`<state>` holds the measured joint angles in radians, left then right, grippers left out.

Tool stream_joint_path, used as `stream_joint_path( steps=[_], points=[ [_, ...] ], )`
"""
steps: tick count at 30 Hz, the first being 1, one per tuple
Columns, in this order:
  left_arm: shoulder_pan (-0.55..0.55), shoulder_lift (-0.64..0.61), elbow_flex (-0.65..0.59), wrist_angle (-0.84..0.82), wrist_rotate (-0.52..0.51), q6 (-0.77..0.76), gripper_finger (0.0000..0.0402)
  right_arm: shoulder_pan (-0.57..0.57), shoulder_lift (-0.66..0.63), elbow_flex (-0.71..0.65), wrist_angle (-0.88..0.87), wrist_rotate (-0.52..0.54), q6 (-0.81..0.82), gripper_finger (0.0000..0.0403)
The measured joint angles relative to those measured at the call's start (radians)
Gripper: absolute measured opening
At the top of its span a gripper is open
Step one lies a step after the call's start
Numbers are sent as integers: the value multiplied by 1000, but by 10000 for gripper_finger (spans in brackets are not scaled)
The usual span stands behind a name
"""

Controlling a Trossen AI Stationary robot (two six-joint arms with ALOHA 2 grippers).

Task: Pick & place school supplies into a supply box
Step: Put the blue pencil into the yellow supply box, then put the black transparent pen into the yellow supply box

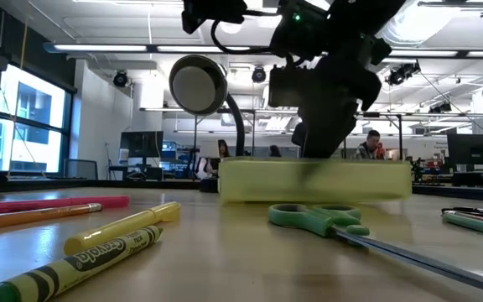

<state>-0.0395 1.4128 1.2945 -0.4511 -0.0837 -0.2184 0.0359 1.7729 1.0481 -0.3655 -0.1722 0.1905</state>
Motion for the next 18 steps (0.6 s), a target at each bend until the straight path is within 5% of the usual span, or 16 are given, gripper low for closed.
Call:
stream_joint_path(
  steps=[9,18],
  points=[
    [0,0,0,-2,-5,0,138,0,-20,0,-6,80,19,79],
    [0,0,0,-11,-15,-27,138,20,-194,0,-105,115,104,84]
  ],
)
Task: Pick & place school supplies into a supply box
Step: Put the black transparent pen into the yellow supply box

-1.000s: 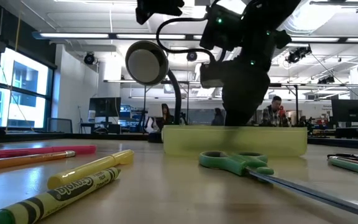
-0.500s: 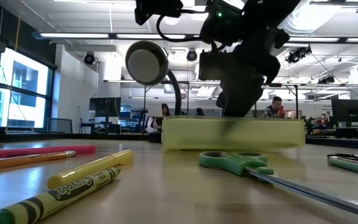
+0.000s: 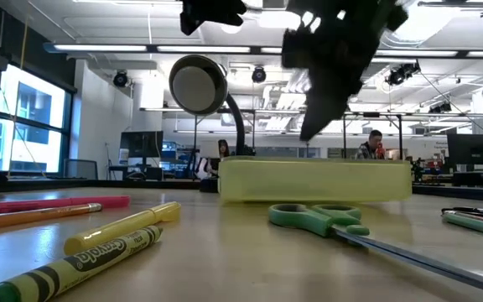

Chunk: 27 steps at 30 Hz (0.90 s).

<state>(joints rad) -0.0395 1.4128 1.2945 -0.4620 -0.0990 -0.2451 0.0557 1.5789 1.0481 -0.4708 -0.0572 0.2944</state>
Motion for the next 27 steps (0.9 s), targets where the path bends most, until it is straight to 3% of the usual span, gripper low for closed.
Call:
stream_joint_path(
  steps=[7,12,19,24,27],
  points=[
    [0,0,0,-14,0,0,138,129,-130,0,-207,45,224,85],
    [0,0,0,-13,-1,0,138,276,-113,0,-367,119,492,85],
    [0,0,0,-13,-34,-10,138,438,-15,0,-372,17,834,85],
    [0,0,0,-13,-34,-30,138,518,64,0,-379,-64,978,85],
    [0,0,0,-13,-34,-30,138,544,81,0,-361,-55,1015,85]
  ],
)
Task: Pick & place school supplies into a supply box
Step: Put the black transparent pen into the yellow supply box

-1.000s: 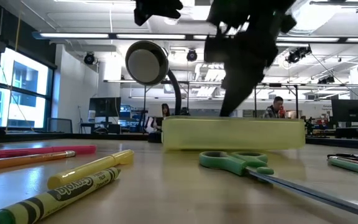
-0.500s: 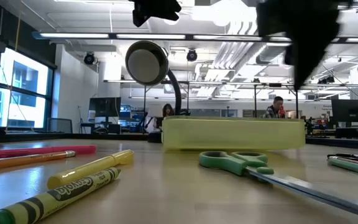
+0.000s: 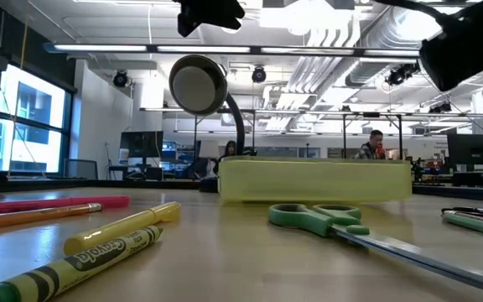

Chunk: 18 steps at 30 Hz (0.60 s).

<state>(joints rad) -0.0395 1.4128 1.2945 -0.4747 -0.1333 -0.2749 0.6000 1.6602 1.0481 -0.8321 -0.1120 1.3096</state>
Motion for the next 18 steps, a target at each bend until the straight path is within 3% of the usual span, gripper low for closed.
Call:
stream_joint_path(
  steps=[8,18],
  points=[
    [0,0,0,0,-4,-23,138,23,7,0,27,78,65,85],
    [0,0,0,0,-6,-23,138,50,83,0,97,20,82,85]
  ],
)
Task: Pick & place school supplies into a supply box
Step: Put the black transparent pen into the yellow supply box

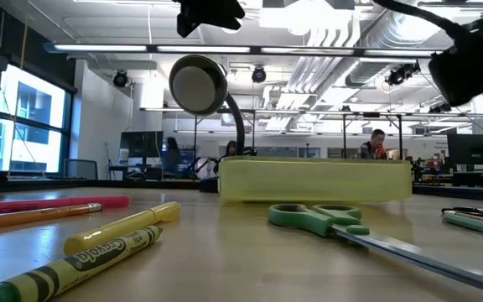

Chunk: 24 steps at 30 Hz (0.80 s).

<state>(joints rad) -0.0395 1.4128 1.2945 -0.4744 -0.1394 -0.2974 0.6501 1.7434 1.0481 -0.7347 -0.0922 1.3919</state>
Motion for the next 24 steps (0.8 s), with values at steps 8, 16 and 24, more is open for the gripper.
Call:
stream_joint_path(
  steps=[8,16,24],
  points=[
    [0,0,0,0,0,0,138,1,48,0,-32,-22,19,85],
    [0,0,0,0,0,0,138,0,45,-5,-34,36,23,85],
    [0,0,0,-1,0,0,138,0,38,-65,-17,42,9,55]
  ],
)
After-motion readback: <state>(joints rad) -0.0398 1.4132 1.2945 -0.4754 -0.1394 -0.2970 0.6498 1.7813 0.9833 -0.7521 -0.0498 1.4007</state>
